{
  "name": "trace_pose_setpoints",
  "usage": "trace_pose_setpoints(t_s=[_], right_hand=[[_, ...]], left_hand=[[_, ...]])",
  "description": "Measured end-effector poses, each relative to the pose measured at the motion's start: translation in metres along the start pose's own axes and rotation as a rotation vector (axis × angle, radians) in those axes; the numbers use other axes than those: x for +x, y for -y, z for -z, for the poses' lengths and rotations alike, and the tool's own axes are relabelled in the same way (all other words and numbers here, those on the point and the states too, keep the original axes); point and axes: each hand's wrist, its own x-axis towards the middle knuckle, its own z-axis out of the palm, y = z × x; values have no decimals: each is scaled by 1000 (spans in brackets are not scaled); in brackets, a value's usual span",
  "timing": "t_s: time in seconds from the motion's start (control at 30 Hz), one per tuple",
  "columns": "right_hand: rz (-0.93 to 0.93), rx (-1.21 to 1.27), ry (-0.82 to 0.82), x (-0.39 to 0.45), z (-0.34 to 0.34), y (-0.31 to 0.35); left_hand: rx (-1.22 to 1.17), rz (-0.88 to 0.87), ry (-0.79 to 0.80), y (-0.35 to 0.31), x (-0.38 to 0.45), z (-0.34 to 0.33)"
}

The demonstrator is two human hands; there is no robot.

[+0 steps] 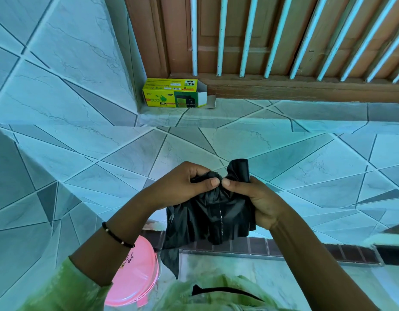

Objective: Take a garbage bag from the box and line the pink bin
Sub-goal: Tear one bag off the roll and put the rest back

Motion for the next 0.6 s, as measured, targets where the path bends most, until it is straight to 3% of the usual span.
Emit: trace_pose_setpoints(t_s=[0.3, 0.6], right_hand=[[100, -64, -60, 9, 10, 6], [29, -50, -83, 8, 2, 6]], left_hand=[[31, 45, -24, 3, 6, 5], [102, 6, -87, 2, 11, 1]])
